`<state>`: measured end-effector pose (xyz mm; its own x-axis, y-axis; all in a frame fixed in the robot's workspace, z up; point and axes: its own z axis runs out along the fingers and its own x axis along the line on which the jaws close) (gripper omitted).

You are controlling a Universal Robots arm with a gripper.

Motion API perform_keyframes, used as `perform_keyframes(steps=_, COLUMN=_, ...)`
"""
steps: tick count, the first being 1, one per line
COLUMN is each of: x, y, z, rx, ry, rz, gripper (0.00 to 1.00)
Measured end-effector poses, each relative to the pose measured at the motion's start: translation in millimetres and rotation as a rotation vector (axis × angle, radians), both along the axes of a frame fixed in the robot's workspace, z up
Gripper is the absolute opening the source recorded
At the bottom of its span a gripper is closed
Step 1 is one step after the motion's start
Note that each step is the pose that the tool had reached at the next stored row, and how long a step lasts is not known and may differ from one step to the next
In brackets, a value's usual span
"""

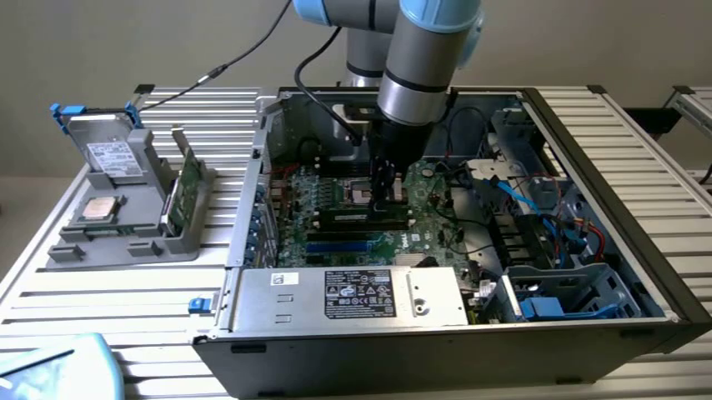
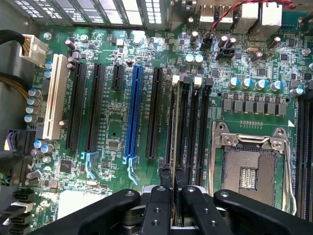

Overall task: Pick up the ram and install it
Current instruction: 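Insert the ram into the slot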

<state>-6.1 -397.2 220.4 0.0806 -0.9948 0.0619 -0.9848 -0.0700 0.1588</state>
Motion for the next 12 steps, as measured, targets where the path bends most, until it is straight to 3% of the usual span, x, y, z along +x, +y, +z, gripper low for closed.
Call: perform_keyframes(steps=12, x=-0.7, y=0.1, z=-1.5, rx=0.0000, ry=-0.0014, rz=0.000, gripper=0.14)
